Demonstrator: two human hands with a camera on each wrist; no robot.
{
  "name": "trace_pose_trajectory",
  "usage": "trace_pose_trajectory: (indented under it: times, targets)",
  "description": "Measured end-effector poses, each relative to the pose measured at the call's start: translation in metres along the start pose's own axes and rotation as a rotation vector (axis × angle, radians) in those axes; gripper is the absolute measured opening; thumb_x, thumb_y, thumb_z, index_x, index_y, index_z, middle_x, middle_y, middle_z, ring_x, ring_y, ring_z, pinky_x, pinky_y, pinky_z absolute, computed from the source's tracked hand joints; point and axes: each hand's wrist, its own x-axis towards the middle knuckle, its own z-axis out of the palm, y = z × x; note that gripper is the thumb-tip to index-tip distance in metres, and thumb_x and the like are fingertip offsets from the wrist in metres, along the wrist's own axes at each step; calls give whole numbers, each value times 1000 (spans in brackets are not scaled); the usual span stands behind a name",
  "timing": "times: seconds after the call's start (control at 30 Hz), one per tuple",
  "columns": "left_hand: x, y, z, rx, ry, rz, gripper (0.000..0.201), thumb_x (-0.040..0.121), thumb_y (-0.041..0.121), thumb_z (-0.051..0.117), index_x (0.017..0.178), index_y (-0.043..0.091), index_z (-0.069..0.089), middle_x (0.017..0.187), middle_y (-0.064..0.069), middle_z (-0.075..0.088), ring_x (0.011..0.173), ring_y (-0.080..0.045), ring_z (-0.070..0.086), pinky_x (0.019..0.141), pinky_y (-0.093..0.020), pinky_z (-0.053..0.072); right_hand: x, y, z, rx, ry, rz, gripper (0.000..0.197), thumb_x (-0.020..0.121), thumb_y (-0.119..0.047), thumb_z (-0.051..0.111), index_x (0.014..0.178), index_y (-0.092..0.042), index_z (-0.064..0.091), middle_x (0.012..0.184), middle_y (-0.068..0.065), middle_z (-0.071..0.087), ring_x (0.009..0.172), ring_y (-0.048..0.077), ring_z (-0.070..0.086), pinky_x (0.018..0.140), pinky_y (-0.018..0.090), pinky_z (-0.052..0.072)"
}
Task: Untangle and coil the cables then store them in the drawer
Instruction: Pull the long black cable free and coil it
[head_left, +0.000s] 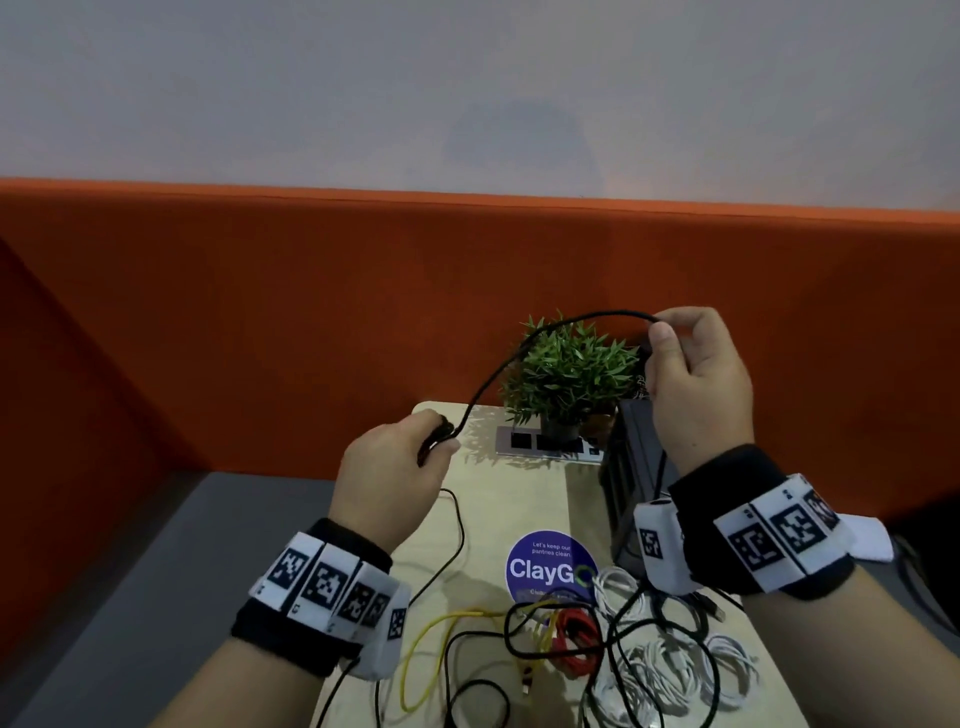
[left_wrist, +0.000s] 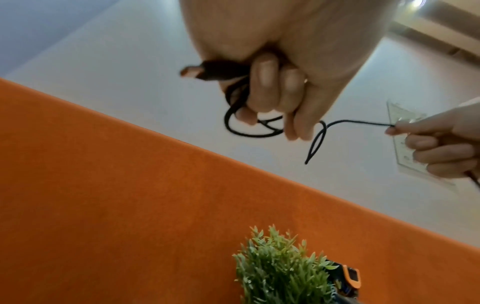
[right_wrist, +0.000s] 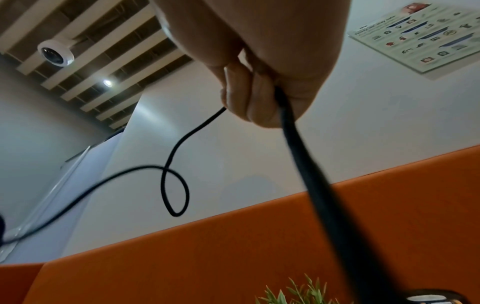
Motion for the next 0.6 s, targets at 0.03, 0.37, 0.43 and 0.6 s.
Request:
trace_pose_trajectory:
  times: [0.03, 0.37, 0.43, 0.6]
  targets:
    - [-3, 4, -2, -21, 45, 76, 17, 87, 34, 58, 78, 19, 59, 60, 7, 58, 57, -17, 51, 45, -27, 35, 1, 2, 1, -8, 9, 6, 9, 98, -32, 46, 94, -28, 54, 71, -3, 57, 62, 14, 51, 57, 30, 39]
    - [-20, 60, -29, -491, -1, 551, 13, 82, 27, 68, 78, 17, 60, 62, 3, 57, 59, -17, 51, 54, -32, 43, 6, 6, 9, -236, -83, 53, 18, 96, -34, 52, 90, -24, 66, 72, -13, 59, 69, 6, 53, 56, 16, 35]
    - [-17, 71, -42, -629, -6, 510, 13, 81, 27, 69, 77, 17, 61, 65, 5, 58, 61, -15, 54, 54, -28, 45, -1, 8, 15, -254, -157, 69, 16, 95, -32, 54, 88, -25, 67, 77, -13, 63, 71, 5, 56, 54, 11, 35]
    - [9, 69, -51, -758, 120, 292, 8, 79, 22, 71, 85, 18, 67, 80, 5, 68, 69, -3, 61, 63, -16, 47, -31, 7, 38, -299, -561, 27, 13, 93, -26, 58, 82, -24, 65, 84, -7, 62, 82, 14, 58, 68, 26, 43]
